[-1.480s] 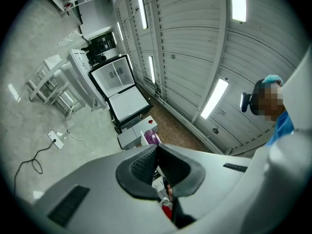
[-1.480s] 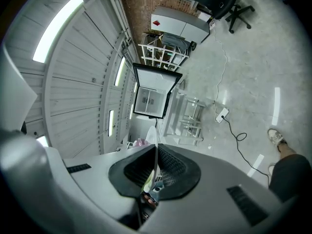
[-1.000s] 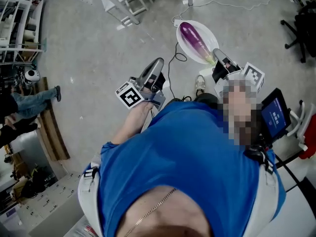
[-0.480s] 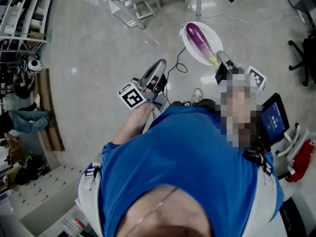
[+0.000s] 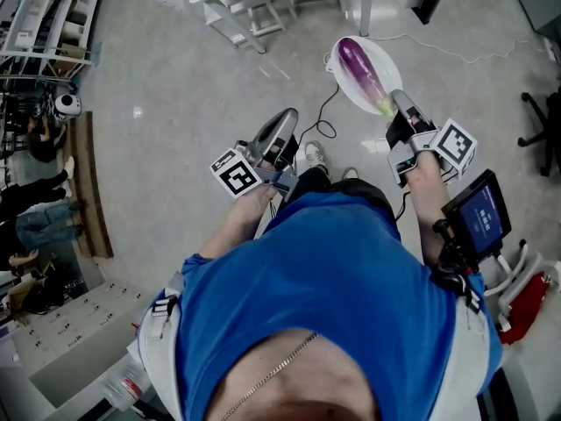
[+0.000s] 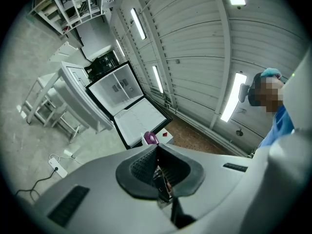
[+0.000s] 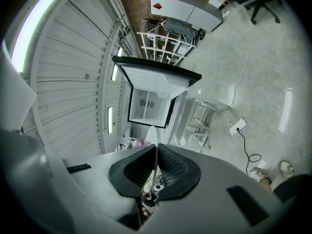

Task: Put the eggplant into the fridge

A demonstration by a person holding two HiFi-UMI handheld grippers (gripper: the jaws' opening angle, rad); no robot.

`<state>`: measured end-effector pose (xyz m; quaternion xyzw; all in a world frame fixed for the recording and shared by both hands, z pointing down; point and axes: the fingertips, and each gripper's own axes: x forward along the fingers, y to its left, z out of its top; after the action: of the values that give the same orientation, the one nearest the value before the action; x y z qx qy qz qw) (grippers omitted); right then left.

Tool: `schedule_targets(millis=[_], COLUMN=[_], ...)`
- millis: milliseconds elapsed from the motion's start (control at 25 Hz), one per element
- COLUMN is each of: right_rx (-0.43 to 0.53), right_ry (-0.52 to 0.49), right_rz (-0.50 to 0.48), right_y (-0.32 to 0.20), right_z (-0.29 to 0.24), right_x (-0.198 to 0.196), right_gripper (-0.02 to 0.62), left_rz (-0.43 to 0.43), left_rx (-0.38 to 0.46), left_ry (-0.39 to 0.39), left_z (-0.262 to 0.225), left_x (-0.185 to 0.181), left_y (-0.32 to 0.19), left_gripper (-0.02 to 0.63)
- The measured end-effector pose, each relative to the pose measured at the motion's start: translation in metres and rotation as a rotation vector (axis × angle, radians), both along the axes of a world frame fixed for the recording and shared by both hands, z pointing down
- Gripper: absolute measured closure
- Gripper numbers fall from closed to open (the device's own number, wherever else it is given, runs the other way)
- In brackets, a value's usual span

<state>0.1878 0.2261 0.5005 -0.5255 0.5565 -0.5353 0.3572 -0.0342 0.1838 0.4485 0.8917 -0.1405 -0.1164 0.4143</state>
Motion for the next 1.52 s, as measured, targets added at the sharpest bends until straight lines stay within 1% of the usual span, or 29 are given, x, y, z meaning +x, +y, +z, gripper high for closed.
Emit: schedule_targets(millis=[120,240,440,520,840,960,1080,1160,1520], right_rx=[0.002,0.01,0.01,0.009,0.015,0.013,0.013,0.008,-0.015], right_ry=[0.006,0.014,0.021,0.023,0.026,0.031,0.03,0.028,0.017], right_rz=[-0.001,0.004,0.021,0.026,0.031,0.028,0.024,0.023,0.035], right_y=[-0.023,-0.048,-0.09,-0.107,-0.173,-0.216,-0.253,-0.26,-0.265], right_z=[-0.001,-0.003,-0.006,-0.007,-0.016,-0.02,-0.012,-0.005,-0.004], right_x=[0.0,0.0,0.003,0.002,-0.017,-0.038,-0.055,-0.056,-0.056], right_gripper=[0.578,0.578,0.578,0.578,0.578,0.578,0.578,0.578,0.578], left_rz=[0.023,0.066,0.14,0.154,0.154,0.152,0.144,0.139,0.108], left_rx=[-0.002,0.001,0.031,0.036,0.046,0.052,0.053,0.049,0.031], left_ry=[0.014,0.049,0.101,0.12,0.136,0.128,0.12,0.117,0.117], left_z=[0.0,-0.004,-0.016,-0.02,-0.03,-0.034,-0.026,-0.019,-0.022], left_x=[0.003,0.009,0.018,0.017,-0.004,-0.029,-0.049,-0.052,-0.061], left_y=[-0.022,-0.044,-0.083,-0.1,-0.162,-0.202,-0.236,-0.241,-0.238], left_gripper=[0.598,0.598,0.598,0.598,0.598,0.598,0.598,0.598,0.598])
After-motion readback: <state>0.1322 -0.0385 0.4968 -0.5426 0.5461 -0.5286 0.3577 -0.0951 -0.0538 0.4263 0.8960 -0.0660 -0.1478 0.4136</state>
